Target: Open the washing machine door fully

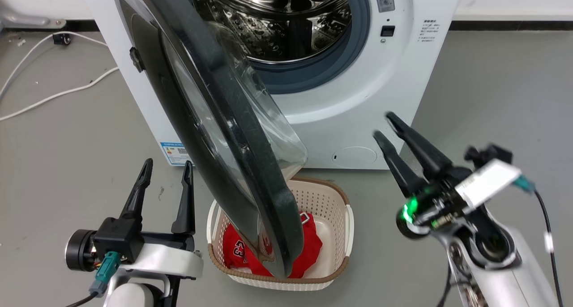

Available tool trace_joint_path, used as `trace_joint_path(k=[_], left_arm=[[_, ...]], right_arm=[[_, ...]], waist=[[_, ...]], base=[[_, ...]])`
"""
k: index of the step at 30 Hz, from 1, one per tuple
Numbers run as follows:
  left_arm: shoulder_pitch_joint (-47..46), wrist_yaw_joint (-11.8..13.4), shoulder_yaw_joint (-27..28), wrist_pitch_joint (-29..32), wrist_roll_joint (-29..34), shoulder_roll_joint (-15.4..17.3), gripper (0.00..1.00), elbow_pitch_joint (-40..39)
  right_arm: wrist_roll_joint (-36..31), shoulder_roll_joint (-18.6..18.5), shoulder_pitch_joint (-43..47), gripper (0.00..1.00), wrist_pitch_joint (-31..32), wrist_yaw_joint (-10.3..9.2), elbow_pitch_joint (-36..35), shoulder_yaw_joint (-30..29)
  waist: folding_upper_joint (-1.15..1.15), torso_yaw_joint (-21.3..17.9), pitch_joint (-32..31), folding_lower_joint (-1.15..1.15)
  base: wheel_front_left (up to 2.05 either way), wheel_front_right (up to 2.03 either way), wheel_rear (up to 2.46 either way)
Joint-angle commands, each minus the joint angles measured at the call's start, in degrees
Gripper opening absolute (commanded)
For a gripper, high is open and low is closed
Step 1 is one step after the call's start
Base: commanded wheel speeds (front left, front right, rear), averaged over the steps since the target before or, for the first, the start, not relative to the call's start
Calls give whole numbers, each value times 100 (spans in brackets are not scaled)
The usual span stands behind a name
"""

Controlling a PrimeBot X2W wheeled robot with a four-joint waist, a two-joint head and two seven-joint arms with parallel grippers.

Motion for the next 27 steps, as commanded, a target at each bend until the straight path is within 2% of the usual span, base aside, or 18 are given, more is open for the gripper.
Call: trace_joint_path(k=[1,3,6,10,15,19,20,21,24,27], left_arm=[[89,11,21,-14,19,-7,100,16],[104,8,26,-14,29,-7,100,31],[126,6,28,-14,34,-8,100,42],[170,10,38,-14,29,-9,100,42],[188,9,57,-14,26,-10,100,60],[182,17,76,-14,21,-10,100,67],[180,19,82,-14,22,-10,100,70],[174,23,89,-14,30,-11,100,71],[153,22,108,-14,39,-10,100,59],[138,23,132,-14,60,-11,100,46]], right_arm=[[115,10,307,100,-232,1,-153,-82],[241,10,623,100,-581,1,-334,-181],[72,11,1053,100,-1109,0,-572,-266],[-732,-4,1447,100,-2076,1,-745,-410],[-2373,-162,1597,100,-3394,1,-647,-417],[-3814,-240,1582,100,-3805,1,-570,-640],[-4299,-249,1564,100,-3840,0,-582,-738],[-5263,-184,1528,100,-3867,1,-704,-966],[-6851,-78,1528,100,-3872,0,-1137,-1327],[-8287,-13,1669,100,-3873,0,-1621,-1371]], waist=[[0,-17,-45,1],[0,-27,-90,1],[0,-33,-134,1],[0,-50,-173,1],[0,-67,-192,1],[0,-73,-190,1],[0,-74,-190,1],[0,-74,-190,1],[0,-69,-184,1],[0,-62,-185,1]], base=[[0,0,0],[0,0,0],[0,0,0],[0,0,0],[0,0,0],[0,0,0],[0,0,0],[0,0,0],[0,0,0],[0,0,0]])
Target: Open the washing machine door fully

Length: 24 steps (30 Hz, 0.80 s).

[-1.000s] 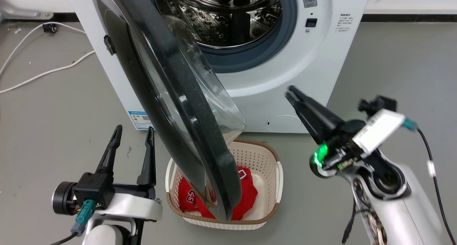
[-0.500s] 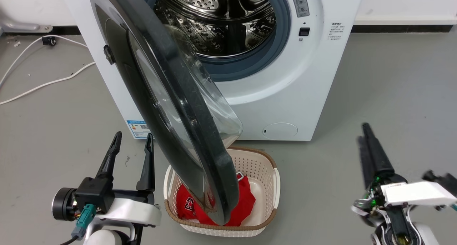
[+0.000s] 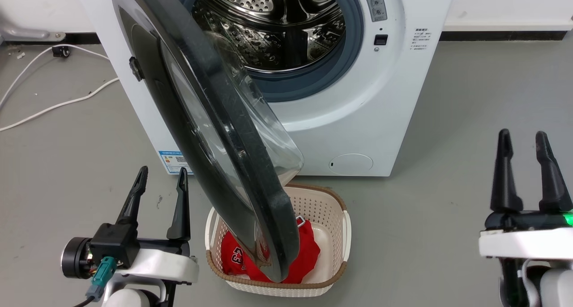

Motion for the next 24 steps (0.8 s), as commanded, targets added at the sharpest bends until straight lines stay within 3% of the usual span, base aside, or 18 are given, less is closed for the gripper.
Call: trace_joint_path(k=[1,3,9,24], left_arm=[[9,23,20,-14,39,-5,100,-14],[1,23,23,-14,41,-5,100,-23],[-33,20,23,-14,47,-6,100,-41],[-85,-1,42,-14,52,-5,100,-69]], right_arm=[[-677,55,158,100,-11,0,-229,61],[-1299,66,254,100,-12,0,-402,146],[-1917,72,562,100,-12,0,-357,370],[-1501,70,452,100,-13,0,311,301]], waist=[[0,8,0,0],[0,12,4,0],[0,10,34,0],[0,-39,143,0]], base=[[0,0,0],[0,0,0],[0,0,0],[0,0,0]])
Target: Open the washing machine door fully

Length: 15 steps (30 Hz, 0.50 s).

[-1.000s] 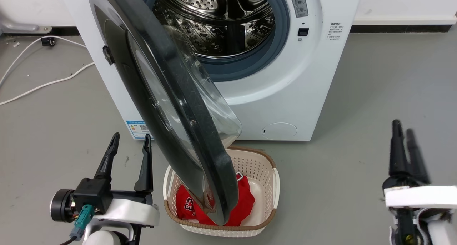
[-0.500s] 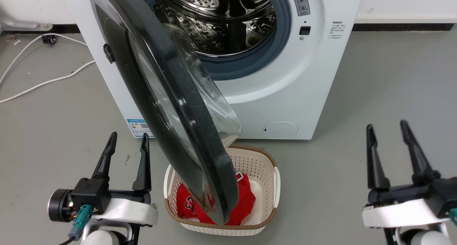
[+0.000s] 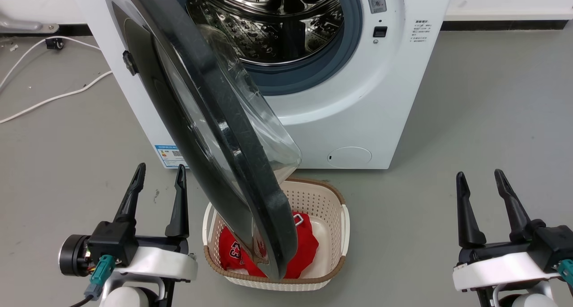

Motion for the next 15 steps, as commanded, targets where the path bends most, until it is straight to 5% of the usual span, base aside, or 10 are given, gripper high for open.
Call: trace_joint_path(k=[1,7,8,9,11,15], left_arm=[[-60,-11,10,-14,4,-4,100,-26],[-79,-14,-9,-14,-14,-5,100,-34],[-84,-16,-12,-14,-15,-5,87,-46],[-84,-19,-19,-14,-17,-5,47,-53],[-83,-20,-27,-14,-25,-5,0,-62],[-82,-26,-28,-14,-39,-5,0,-92]], right_arm=[[16,8,-79,100,-11,-2,13,-7],[8,9,-126,100,-11,-2,9,-15],[15,9,-130,100,-11,-2,4,-13],[23,9,-130,100,-11,-2,0,-12],[32,9,-124,100,-11,-2,-6,-7],[47,9,-128,100,-11,-2,0,6]], waist=[[0,-5,12,0],[0,-10,53,0],[0,-10,57,0],[0,-9,60,0],[0,-7,67,0],[0,-5,77,0]], base=[[0,0,0],[0,0,0],[0,0,0],[0,0,0],[0,0,0],[0,0,0]])
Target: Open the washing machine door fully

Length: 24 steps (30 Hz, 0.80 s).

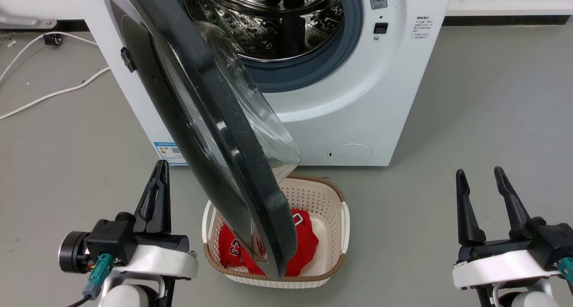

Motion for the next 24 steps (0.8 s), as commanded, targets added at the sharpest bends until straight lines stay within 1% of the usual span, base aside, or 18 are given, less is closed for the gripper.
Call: trace_joint_path(k=[1,4,7,13,17,20,24], left_arm=[[-58,0,7,-14,-18,-5,0,-35],[-132,1,59,-14,-51,-4,0,-238],[-181,48,133,-14,-73,-3,0,-661],[-452,96,262,-14,-74,-3,0,-1915],[-681,118,237,-13,-126,-5,0,-2813],[-848,66,47,-13,-138,-6,0,-3354],[-960,-3,-515,-13,-31,-4,0,-3820]], right_arm=[[29,9,-65,100,-11,-2,-15,3],[40,9,-70,100,-11,-2,-17,8],[71,9,-66,100,-11,-2,-3,5],[83,9,-94,100,-11,-2,-4,7],[104,9,-102,100,-11,-2,-5,12],[113,9,-146,100,-11,-2,4,20],[118,9,-178,100,-11,-2,24,40]], waist=[[0,2,3,0],[0,1,11,0],[0,5,14,0],[0,13,56,0],[0,11,87,0],[0,-1,109,0],[0,-26,126,0]], base=[[0,0,0],[0,0,0],[0,0,0],[0,0,0],[0,0,0],[0,0,0],[0,0,0]])
